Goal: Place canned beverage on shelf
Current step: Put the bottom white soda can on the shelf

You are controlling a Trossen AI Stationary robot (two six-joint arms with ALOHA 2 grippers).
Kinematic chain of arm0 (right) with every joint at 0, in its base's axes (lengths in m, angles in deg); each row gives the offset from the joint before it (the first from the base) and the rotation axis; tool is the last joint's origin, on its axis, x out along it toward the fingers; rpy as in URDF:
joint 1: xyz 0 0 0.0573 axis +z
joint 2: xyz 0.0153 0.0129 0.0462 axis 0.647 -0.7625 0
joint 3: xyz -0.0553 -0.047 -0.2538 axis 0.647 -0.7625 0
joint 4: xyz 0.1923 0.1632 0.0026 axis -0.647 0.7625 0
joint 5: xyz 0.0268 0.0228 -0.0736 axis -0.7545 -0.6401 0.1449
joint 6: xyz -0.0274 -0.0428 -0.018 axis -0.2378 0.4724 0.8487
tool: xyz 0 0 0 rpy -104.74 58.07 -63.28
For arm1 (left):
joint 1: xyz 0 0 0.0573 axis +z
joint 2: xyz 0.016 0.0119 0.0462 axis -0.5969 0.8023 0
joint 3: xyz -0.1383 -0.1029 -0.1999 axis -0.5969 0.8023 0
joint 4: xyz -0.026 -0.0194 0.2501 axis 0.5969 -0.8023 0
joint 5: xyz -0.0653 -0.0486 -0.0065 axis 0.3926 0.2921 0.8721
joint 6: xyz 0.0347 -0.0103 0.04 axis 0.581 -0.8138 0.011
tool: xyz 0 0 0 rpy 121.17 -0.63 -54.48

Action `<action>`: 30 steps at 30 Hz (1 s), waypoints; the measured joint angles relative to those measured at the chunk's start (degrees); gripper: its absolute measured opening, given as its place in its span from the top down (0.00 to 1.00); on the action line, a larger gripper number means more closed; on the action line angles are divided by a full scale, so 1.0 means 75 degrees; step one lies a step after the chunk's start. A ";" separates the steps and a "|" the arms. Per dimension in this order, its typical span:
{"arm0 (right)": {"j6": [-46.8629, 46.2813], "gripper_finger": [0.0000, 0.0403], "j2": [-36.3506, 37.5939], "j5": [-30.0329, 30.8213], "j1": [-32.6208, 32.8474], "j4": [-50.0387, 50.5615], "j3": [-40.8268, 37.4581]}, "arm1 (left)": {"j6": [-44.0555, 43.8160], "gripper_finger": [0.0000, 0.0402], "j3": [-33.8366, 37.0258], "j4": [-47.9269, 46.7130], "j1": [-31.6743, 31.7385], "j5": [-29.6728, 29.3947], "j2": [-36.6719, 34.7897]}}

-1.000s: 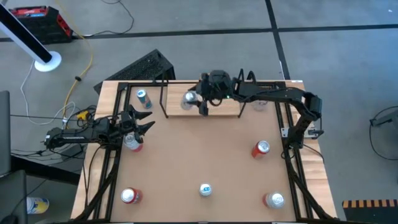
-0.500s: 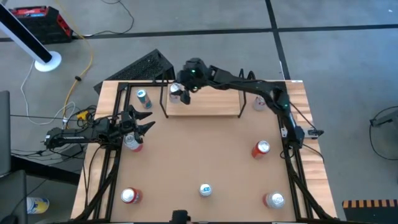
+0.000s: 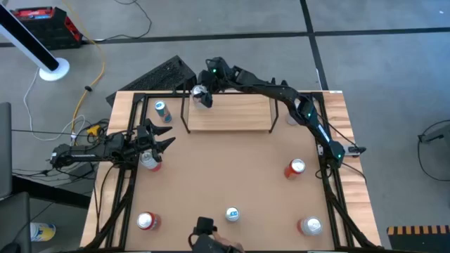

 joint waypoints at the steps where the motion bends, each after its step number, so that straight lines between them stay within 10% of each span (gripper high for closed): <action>1: 0.0001 0.30 0.0004 0.0000 -0.0041 -0.0014 0.0006 | 0.0005 0.42 0.0002 -0.0008 0.0000 0.0000 0.0001; 30: -0.0244 0.30 -0.0319 -0.0242 -0.0387 0.0144 0.0017 | -0.0220 0.42 0.0003 -0.0064 -0.0006 -0.0008 -0.0001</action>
